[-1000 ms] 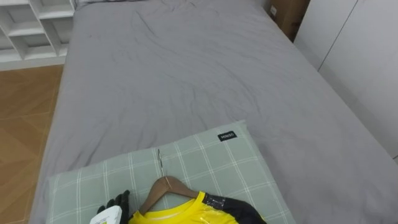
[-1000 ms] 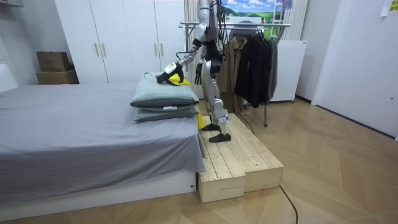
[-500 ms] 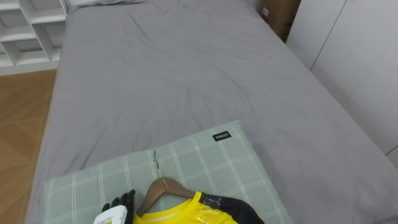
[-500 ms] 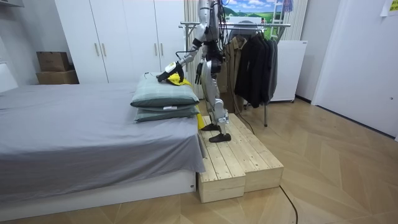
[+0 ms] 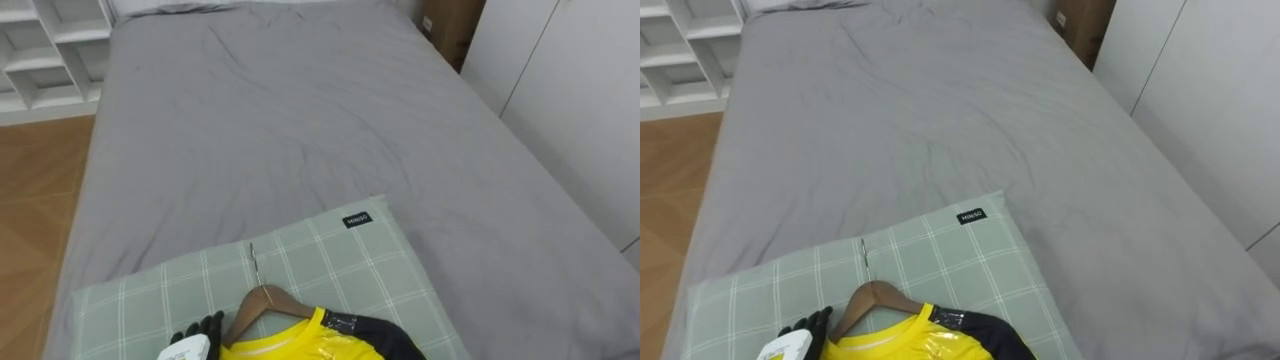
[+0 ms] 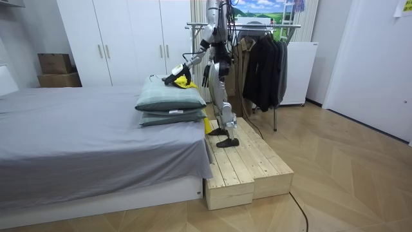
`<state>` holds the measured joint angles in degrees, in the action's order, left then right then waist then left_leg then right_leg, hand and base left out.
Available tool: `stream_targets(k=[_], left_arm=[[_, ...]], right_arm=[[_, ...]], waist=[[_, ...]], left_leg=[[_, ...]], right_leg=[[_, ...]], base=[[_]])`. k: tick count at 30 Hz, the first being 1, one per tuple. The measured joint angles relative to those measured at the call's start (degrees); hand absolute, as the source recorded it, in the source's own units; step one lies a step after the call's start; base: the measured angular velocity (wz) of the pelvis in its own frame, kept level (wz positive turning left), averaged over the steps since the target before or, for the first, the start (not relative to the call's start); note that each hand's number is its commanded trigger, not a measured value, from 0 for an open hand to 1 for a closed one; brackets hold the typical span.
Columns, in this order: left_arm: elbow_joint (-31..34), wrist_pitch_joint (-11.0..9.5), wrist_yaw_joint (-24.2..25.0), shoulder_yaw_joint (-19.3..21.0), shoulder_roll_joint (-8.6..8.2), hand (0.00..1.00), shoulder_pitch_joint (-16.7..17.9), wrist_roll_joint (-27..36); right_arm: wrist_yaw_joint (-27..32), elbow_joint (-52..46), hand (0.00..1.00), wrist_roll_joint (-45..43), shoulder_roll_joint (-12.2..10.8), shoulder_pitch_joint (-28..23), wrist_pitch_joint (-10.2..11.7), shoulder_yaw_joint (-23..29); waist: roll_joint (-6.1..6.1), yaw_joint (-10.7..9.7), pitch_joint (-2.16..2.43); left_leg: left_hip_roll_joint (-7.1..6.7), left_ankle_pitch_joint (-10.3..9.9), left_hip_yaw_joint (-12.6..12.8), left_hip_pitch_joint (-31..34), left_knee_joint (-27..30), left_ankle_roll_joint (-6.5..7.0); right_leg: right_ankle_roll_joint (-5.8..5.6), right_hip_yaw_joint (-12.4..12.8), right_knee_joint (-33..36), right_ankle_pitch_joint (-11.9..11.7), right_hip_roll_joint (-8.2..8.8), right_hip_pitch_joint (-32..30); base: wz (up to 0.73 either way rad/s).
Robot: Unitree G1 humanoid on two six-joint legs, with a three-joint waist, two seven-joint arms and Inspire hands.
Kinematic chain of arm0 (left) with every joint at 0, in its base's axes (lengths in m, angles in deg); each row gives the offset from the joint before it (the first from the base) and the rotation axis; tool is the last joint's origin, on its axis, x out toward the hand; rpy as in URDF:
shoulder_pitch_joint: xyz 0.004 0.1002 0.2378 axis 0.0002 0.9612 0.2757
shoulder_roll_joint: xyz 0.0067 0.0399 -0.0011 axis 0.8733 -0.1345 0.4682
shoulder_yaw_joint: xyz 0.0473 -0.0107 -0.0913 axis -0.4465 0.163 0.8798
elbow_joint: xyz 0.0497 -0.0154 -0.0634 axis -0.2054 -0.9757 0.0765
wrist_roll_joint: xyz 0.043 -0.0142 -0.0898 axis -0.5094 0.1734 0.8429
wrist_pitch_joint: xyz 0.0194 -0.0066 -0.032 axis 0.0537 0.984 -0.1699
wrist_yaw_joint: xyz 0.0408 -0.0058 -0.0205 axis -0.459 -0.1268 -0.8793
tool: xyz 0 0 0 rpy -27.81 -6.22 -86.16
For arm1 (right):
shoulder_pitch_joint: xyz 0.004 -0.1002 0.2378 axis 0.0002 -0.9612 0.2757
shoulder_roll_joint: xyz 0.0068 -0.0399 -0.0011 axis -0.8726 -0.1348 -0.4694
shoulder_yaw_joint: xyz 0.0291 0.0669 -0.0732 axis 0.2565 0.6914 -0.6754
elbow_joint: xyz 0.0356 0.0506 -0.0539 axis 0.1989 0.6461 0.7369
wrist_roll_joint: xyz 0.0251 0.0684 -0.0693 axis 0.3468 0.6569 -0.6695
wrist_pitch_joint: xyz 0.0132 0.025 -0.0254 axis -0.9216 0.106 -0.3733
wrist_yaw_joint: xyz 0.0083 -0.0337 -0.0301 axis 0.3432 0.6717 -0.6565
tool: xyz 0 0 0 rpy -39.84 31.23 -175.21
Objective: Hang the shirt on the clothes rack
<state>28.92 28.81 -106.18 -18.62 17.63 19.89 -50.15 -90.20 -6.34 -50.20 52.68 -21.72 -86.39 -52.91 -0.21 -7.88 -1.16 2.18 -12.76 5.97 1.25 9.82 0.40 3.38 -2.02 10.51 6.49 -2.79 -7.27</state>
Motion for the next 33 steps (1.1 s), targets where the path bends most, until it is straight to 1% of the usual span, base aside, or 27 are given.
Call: stream_targets(k=[7,10,12,14,17,18,19,20,25,28,30,33], left_arm=[[0.0,0.0,1.1,0.7,0.01,0.0,0.0,1.1],[-0.5,-0.2,1.1,1.1,-0.01,0.0,0.0,1.1],[-0.6,-0.4,1.1,1.2,-0.1,0.0,0.0,1.1],[-0.5,-0.6,1.1,1.4,-0.09,0.0,0.0,1.1],[-0.5,-1.0,1.6,2.6,-0.05,0.0,0.0,1.1],[-0.5,-1.0,1.8,2.8,0.03,0.58,0.0,1.1],[-0.5,-1.1,1.9,2.9,0.05,0.75,0.0,1.1],[-0.5,-1.1,2.0,3.0,0.06,1.0,0.0,1.1],[-0.6,-1.2,1.8,3.4,-0.09,1.0,0.0,1.2],[-0.6,-1.9,0.6,3.4,-0.25,1.0,0.0,2.2],[-0.6,-2.2,0.1,3.5,-0.04,1.0,0.0,2.2],[-0.7,-2.2,-0.1,3.5,-0.16,1.0,0.1,2.2]], right_arm=[[-0.1,0.1,0.0,-0.9,-0.5,0.4,0.0,0.0],[-0.6,0.4,0.0,-1.0,-0.8,0.6,0.0,0.0],[-1.1,0.8,0.0,-1.1,-1.1,0.8,-0.1,0.0],[-1.2,1.0,0.0,-1.2,-1.2,0.8,-0.1,0.0],[-1.2,1.2,0.0,-1.2,-1.2,0.8,-0.1,0.0],[-1.2,1.2,0.0,-1.2,-1.3,0.8,-0.1,0.1],[-1.2,1.2,0.0,-1.2,-1.3,0.8,-0.1,0.1],[-1.2,1.2,0.0,-1.2,-1.3,0.8,-0.1,0.1],[-1.2,1.2,0.0,-1.2,-1.3,0.8,0.0,0.1],[-1.2,1.2,0.0,-1.4,-1.3,0.8,0.0,0.1],[-1.2,1.3,0.0,-1.6,-1.3,0.8,0.0,0.1],[-1.2,1.3,0.0,-1.6,-1.3,0.8,0.0,0.0]], waist=[[0.36,0.2,-0.01],[0.96,0.3,-0.15],[1.56,0.4,-0.08],[1.79,0.5,-0.04],[1.83,0.7,-0.01],[1.83,0.7,-0.01],[1.82,0.7,-0.01],[1.81,0.7,-0.01],[1.77,1.1,0.03],[1.72,1.6,0.17],[1.69,1.7,0.3],[1.69,1.9,0.3]], left_leg=[[0.07,0.1,0.1,0.2,-0.2,-0.06],[0.11,0.1,0.1,0.2,-0.2,-0.07],[0.1,0.1,0.1,0.2,-0.2,-0.07],[0.06,0.1,0.1,0.2,-0.2,-0.07],[0.01,0.1,0.1,0.2,-0.1,-0.06],[0.02,0.1,0.1,0.2,-0.1,-0.07],[0.02,0.1,0.1,0.2,-0.1,-0.07],[0.02,0.1,0.2,0.3,-0.1,-0.07],[0.01,0.1,0.2,0.3,-0.1,-0.11],[0.02,0.1,0.2,0.3,-0.1,-0.1],[0.05,0.1,0.2,0.2,-0.1,-0.1],[0.05,0.1,0.2,0.2,-0.1,-0.1]], right_leg=[[0.01,0.2,0.2,0.0,-0.15,-0.5],[0.02,0.2,0.3,0.0,-0.2,-0.5],[0.02,0.2,0.2,0.0,-0.2,-0.5],[0.02,0.2,0.2,0.0,-0.18,-0.5],[0.03,0.2,0.3,0.0,-0.13,-0.6],[0.03,0.2,0.3,0.0,-0.13,-0.6],[0.03,0.2,0.3,0.0,-0.13,-0.6],[0.03,0.2,0.3,0.0,-0.15,-0.7],[0.03,0.3,0.2,0.0,-0.18,-0.7],[0.04,0.2,0.3,0.0,-0.16,-0.6],[0.04,0.2,0.4,0.0,-0.17,-0.5],[0.05,0.2,0.4,0.0,-0.17,-0.5]], base=[[-0.02],[0.0],[0.0],[0.0],[0.0],[0.0],[0.0],[0.0],[0.0],[0.0],[0.0],[0.0]])
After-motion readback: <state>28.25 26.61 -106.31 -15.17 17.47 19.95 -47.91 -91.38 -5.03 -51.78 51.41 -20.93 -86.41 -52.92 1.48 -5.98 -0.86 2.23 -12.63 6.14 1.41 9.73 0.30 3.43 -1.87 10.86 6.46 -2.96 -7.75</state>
